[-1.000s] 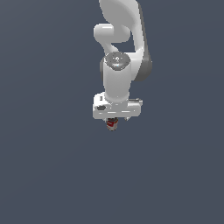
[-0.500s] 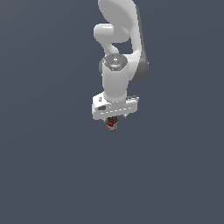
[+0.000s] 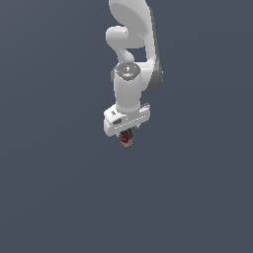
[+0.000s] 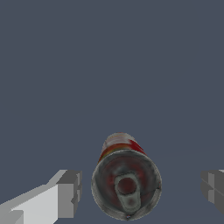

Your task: Pick up the object and move it to a goal position.

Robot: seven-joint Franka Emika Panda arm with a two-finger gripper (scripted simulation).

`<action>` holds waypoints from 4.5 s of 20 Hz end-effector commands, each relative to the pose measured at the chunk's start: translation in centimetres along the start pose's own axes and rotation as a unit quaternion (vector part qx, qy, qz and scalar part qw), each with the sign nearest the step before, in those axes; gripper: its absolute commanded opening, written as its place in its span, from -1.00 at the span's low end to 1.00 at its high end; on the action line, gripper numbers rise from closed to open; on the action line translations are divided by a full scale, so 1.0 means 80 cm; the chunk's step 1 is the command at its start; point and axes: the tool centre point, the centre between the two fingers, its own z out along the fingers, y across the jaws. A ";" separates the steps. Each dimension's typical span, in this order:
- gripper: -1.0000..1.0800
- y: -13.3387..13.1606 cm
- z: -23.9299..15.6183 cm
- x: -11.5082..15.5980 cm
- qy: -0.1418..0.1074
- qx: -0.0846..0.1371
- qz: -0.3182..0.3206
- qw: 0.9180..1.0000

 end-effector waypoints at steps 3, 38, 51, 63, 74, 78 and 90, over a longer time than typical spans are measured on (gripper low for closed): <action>0.92 -0.003 0.007 -0.013 0.000 -0.001 -0.048 0.999; -1.00 -0.007 0.078 -0.029 -0.001 -0.002 -0.105 0.994; -1.00 -0.002 0.068 -0.031 -0.001 -0.003 -0.104 0.995; -1.00 0.038 -0.023 -0.051 0.000 -0.002 -0.105 0.994; -1.00 0.101 -0.163 -0.081 0.000 -0.001 -0.105 0.994; -1.00 0.124 -0.214 -0.091 0.000 -0.001 -0.105 0.994; -1.00 0.190 -0.352 -0.118 0.000 -0.002 -0.105 0.994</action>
